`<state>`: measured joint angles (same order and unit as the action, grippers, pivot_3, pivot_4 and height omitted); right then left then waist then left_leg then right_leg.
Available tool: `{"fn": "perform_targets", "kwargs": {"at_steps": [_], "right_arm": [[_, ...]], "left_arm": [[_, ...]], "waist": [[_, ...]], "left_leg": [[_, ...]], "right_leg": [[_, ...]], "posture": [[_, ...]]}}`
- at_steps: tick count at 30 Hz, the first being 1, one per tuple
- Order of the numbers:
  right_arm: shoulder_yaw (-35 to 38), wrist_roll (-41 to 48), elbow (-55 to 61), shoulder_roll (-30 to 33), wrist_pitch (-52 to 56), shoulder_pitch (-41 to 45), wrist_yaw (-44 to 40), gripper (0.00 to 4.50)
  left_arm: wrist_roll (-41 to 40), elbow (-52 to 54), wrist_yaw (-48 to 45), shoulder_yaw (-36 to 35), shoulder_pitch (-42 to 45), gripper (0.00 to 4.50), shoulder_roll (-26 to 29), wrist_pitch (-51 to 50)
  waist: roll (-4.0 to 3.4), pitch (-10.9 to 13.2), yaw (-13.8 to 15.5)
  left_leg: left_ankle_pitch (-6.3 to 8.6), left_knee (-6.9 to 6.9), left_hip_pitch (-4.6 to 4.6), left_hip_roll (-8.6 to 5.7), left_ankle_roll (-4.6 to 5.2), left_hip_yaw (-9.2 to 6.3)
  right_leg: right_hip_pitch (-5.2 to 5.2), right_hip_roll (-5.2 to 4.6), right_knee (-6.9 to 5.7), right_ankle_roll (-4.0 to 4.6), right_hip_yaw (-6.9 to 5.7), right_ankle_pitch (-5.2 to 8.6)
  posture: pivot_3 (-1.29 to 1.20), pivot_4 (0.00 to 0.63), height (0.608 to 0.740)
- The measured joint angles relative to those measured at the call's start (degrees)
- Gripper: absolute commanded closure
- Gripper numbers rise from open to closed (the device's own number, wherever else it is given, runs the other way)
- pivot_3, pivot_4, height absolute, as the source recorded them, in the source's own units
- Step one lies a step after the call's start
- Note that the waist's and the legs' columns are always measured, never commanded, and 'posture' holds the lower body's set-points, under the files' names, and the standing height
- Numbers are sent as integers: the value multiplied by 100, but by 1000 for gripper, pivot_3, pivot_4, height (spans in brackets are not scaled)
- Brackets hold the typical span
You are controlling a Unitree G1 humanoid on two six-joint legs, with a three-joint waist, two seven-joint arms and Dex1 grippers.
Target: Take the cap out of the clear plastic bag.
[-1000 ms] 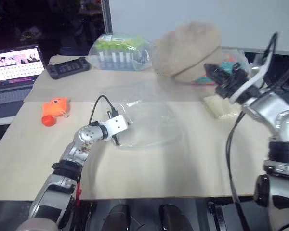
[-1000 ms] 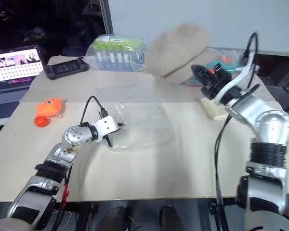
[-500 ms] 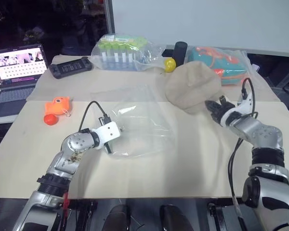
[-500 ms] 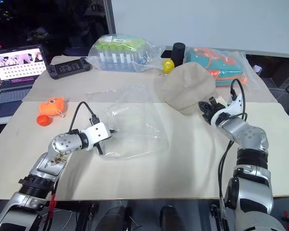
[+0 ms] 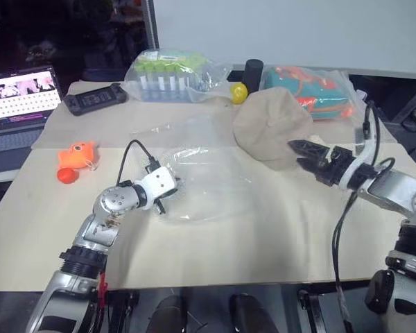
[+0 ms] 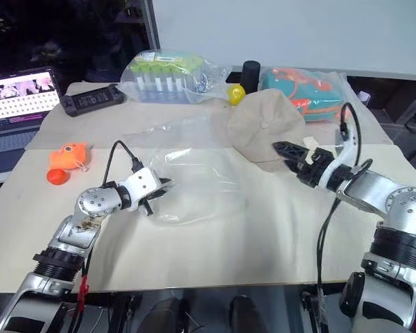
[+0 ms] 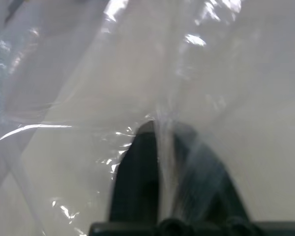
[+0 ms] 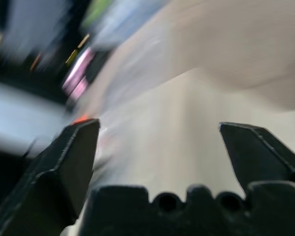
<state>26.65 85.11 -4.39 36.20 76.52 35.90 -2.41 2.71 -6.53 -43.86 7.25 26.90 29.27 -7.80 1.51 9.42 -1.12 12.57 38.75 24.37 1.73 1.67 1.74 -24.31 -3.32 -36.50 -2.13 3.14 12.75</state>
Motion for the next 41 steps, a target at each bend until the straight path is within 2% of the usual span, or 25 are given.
{"fn": "perform_targets", "kwargs": {"at_steps": [2, 4, 5, 7, 9, 11, 14, 15, 19, 21, 24, 27, 32, 36, 41], "right_arm": [[-164, 290, 157, -11, 49, 144, -38, 0], [-262, 344, 158, -92, -1, 366, -31, 0], [-325, 342, 156, -129, -43, 427, -24, 0], [-455, 316, 134, -224, -110, 518, -21, 0], [-584, 261, 94, -227, -112, 550, -46, 0], [-614, 200, 37, -196, -113, 555, -140, 0], [-644, 156, 17, -49, -111, 575, -346, 0], [-662, 154, 32, 32, -106, 583, -501, 0], [-731, 53, 80, 291, -90, 586, -893, 0], [-789, -2, 104, 300, -90, 586, -1045, 0], [-889, -295, 290, 298, -202, 542, -1397, 0], [-1157, -1222, 536, 274, -958, 373, -1718, 0], [-1866, -3447, 479, 231, -2862, -71, -2088, 0], [-2289, -4720, 7, -76, -3996, -336, -2116, 0], [-2295, -5609, -561, -439, -4948, -576, -1968, 0]], "left_arm": [[-150, -12, -85, 2, 52, 1662, -19, 88], [-6, -272, -174, 129, 238, 1066, 142, 610], [91, -444, -193, 191, 345, 582, 238, 884], [218, -841, -237, 257, 574, 104, 406, 1356], [155, -925, -378, 231, 687, 104, 487, 1538], [-249, -507, -718, 162, 529, 104, 503, 1365], [-1321, 799, -1208, 63, -98, 104, 553, 121], [-1915, 1456, -1371, 29, -412, 104, 767, -712], [-3406, 2792, -1500, -604, -941, 104, 1522, -2679], [-3782, 3015, -1286, -976, -935, 104, 1495, -3060], [-4287, 3034, -473, -1724, -695, 104, 1043, -3400], [-4202, 2973, 547, -2271, -450, 104, 676, -3399], [-2991, 2847, 2403, -2543, -836, 104, -105, -2746], [-2338, 2834, 2964, -2360, -1523, 104, -579, -2257], [-1939, 2799, 3389, -2265, -2114, 104, -1162, -1663]], "waist": [[0, 0, -1], [0, 0, 9], [0, 0, 10], [0, 0, 13], [-1, 0, 19], [-2, -1, 22], [-2, -1, 16], [-1, 0, 8], [-1, 2, -12], [-1, 3, 5], [0, 3, 24], [-1, 1, 24], [-1, 1, 11], [0, 0, 31], [0, 1, 56]], "left_leg": [[0, 2, -7, 0, 0, 1], [-1, 4, -9, -1, -1, 18], [-1, 3, -9, -1, -1, 26], [-1, 1, -5, -1, -1, 31], [1, -1, 3, 1, 1, 32], [7, -1, 20, 2, 12, 29], [14, 1, 41, 1, 23, 7], [15, 4, 46, 2, 25, 3], [15, 9, 14, 4, 25, 0], [15, 8, -21, 5, 25, 3], [9, 13, -21, 8, 18, 3], [8, 13, -22, 1, 17, 4], [11, -3, -13, -5, 15, 24], [12, -3, -8, -3, 13, 30], [10, 1, -12, -5, 10, 35]], "right_leg": [[6, 3, 20, -1, 1, -2], [8, 10, 20, 3, 0, -5], [8, 12, 20, 4, 0, -5], [3, 12, 23, 5, 0, -6], [0, 9, 32, 4, -1, -6], [-6, 0, 24, 0, -1, -6], [-20, -7, 29, -12, 3, -10], [-21, -6, 31, -13, 2, -10], [-9, 2, 39, -14, 7, -7], [21, 9, 38, -10, 9, -7], [21, 18, 39, -12, 8, -6], [19, 20, 38, -9, 13, -8], [-1, 13, 39, -9, 33, -11], [-7, 2, 39, -8, 35, -11], [-3, -3, 34, -10, 36, -16]], "posture": [[0, 150, 740], [0, 150, 740], [0, 150, 740], [0, 150, 740], [0, 150, 740], [0, 150, 740], [0, 150, 740], [0, 150, 740], [0, 150, 740], [0, 150, 740], [0, 150, 740], [0, 150, 740], [0, 150, 740], [0, 150, 740], [0, 150, 740]]}}
